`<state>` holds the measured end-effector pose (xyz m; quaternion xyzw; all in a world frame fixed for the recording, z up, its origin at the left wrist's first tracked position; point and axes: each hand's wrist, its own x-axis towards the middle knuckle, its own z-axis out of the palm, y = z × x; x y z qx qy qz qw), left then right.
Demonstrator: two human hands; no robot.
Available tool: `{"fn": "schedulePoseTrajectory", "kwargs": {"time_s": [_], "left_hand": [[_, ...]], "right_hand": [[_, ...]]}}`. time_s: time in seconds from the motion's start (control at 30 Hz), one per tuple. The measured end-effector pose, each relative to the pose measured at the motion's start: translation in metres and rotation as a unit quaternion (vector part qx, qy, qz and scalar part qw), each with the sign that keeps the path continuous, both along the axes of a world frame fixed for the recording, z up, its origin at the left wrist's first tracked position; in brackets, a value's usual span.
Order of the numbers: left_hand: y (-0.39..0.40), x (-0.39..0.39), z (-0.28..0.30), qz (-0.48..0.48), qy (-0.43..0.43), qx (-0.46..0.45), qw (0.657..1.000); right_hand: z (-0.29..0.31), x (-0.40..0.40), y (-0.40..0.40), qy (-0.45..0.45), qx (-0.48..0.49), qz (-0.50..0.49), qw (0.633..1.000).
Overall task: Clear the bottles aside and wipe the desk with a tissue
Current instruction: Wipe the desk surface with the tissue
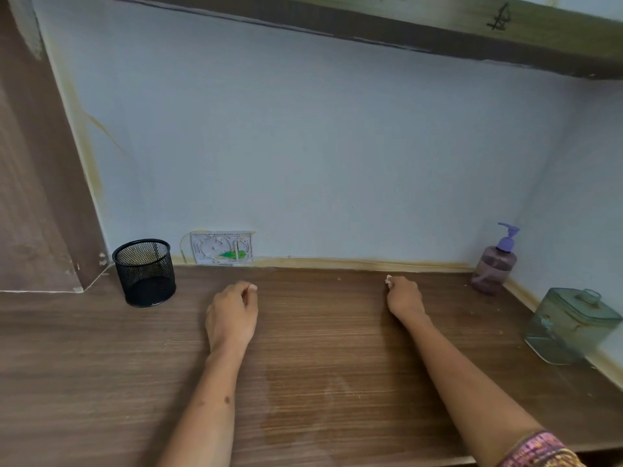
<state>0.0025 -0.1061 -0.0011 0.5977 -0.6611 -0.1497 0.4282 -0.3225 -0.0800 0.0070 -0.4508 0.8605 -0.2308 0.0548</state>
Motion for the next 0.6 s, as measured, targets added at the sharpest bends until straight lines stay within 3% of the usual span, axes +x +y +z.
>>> {"fn": "schedulePoseTrajectory", "kwargs": {"time_s": [0.13, 0.27, 0.47, 0.6], "left_hand": [[-0.002, 0.001, -0.001, 0.006, 0.002, 0.001, 1.0], [-0.002, 0.002, -0.002, 0.01, 0.0, -0.001, 1.0], [-0.005, 0.003, -0.004, 0.01, -0.002, -0.006, 1.0], [-0.003, 0.001, -0.003, 0.006, 0.003, -0.008, 1.0]], "right_hand": [[0.006, 0.036, -0.019, -0.01, -0.007, 0.03, 0.999], [0.005, 0.088, -0.035, -0.019, -0.001, 0.171, 0.985], [0.004, 0.154, -0.006, -0.005, -0.005, 0.44, 0.898], [0.004, 0.155, 0.029, 0.002, -0.001, 0.534, 0.846]]}}
